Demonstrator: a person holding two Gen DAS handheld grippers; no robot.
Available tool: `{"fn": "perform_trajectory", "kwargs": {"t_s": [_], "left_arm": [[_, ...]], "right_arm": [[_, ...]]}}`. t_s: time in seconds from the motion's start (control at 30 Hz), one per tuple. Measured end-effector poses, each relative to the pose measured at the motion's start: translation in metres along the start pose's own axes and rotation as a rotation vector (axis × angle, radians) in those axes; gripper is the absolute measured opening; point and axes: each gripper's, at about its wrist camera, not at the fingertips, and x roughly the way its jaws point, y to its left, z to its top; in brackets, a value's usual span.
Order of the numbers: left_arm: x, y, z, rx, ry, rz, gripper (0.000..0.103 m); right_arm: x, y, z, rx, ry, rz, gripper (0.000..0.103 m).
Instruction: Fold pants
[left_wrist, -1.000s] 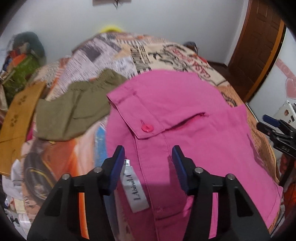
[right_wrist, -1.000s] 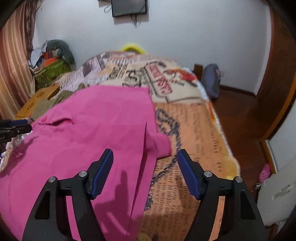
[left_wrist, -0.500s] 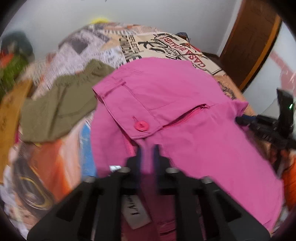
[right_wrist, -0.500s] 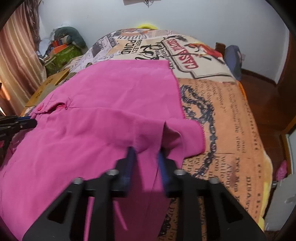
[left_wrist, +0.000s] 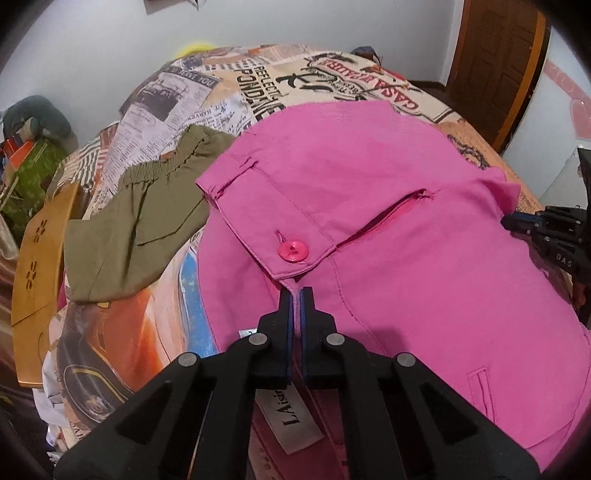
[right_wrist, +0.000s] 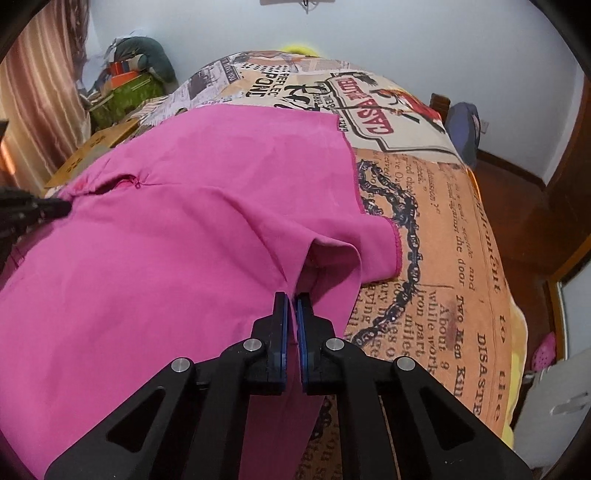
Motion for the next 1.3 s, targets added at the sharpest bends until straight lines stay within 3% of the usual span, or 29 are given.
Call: {"fn": "perform_trajectory", "kwargs": {"t_s": [0.1, 0.17, 0.23, 0.33, 0.4, 0.53, 0.8, 1.0, 1.1, 1.2, 1.23, 1.3], "left_arm": [[-0.01, 0.007, 0.003, -0.041, -0.001, -0.043, 0.008], [-0.019, 0.009, 0.006, -0.052, -0.022, -0.034, 0.013], [-0.03, 0.014, 0.012, -0.064, -0.058, -0.013, 0.027], [-0.04, 0.02, 0.023, -0.078, -0.104, 0.0, 0.039], [-0.041, 0.025, 0.031, -0.085, -0.118, 0.015, 0.042], [-0.029, 0.033, 0.044, -0.108, -0.112, 0.012, 0.043], [0.015, 0.039, 0.048, -0.14, -0.032, -0.033, 0.043], [0.034, 0.041, 0.046, -0.161, -0.007, -0.063, 0.043], [0.038, 0.045, 0.046, -0.189, 0.0, -0.101, 0.043], [0.039, 0.045, 0.047, -0.196, -0.009, -0.107, 0.035], [0.039, 0.043, 0.047, -0.189, -0.013, -0.096, 0.029], [0.036, 0.037, 0.049, -0.16, -0.031, -0.066, 0.02]], "right_arm": [[-0.008, -0.003, 0.001, 0.025, 0.006, 0.008, 0.009], [-0.018, -0.003, 0.002, 0.029, -0.014, -0.005, 0.012], [-0.03, -0.006, 0.009, 0.033, -0.05, -0.013, 0.016], [-0.042, -0.011, 0.022, 0.037, -0.109, -0.026, 0.031], [-0.044, -0.014, 0.032, 0.038, -0.142, -0.038, 0.038], [-0.033, -0.018, 0.049, 0.035, -0.153, -0.052, 0.039], [0.026, -0.037, 0.069, 0.037, -0.069, -0.033, 0.039], [0.057, -0.04, 0.068, 0.046, 0.015, 0.02, 0.039], [0.059, -0.04, 0.066, 0.032, 0.004, 0.02, 0.039], [0.059, -0.038, 0.066, 0.024, 0.0, 0.02, 0.038], [0.059, -0.037, 0.065, 0.017, -0.002, 0.025, 0.035], [0.06, -0.031, 0.063, -0.019, 0.004, 0.032, 0.005]]}}
